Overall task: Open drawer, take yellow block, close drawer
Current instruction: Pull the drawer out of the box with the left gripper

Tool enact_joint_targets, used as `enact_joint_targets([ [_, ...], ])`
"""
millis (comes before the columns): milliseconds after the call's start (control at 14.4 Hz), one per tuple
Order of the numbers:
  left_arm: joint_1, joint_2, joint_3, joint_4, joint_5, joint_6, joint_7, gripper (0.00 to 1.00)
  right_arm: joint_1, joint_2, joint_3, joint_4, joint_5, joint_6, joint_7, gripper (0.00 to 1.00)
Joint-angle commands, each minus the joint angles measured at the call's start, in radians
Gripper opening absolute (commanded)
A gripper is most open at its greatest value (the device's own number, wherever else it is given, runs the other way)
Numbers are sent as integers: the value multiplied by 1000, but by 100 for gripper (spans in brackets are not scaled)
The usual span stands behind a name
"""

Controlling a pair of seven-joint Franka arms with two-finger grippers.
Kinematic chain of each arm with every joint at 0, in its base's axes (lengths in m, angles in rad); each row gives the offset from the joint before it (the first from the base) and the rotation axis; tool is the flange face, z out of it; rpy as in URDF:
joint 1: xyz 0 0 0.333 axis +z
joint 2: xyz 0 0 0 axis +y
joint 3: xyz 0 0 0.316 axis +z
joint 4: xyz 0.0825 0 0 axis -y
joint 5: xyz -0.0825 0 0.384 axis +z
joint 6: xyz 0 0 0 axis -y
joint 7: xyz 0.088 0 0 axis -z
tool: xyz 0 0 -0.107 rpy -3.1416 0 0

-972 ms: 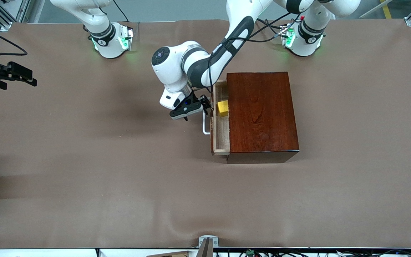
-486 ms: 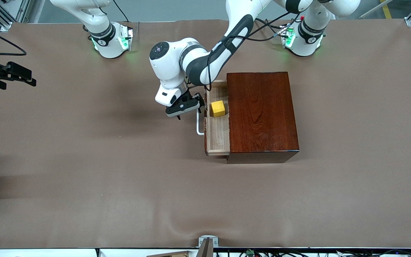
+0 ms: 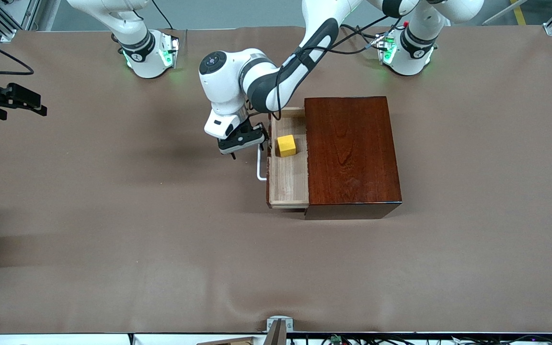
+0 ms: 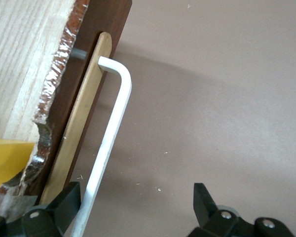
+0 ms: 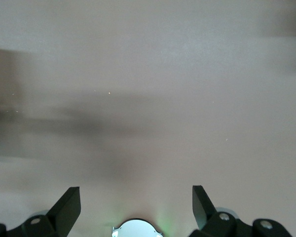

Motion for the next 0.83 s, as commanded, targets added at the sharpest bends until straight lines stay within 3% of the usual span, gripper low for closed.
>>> enact_joint_targets([
  [0,-5,4,-5,24,-20,36,-25,100,-20,-13,11,-10,-8,2,-7,100],
  [486,2,-27,32,18,-6,24,47,100,-15,12,14,28,-19,2,-7,100],
  [764,28,-168,66,13,-8,-39,158,100,-22,76,14,106,-27,0,-8,100],
])
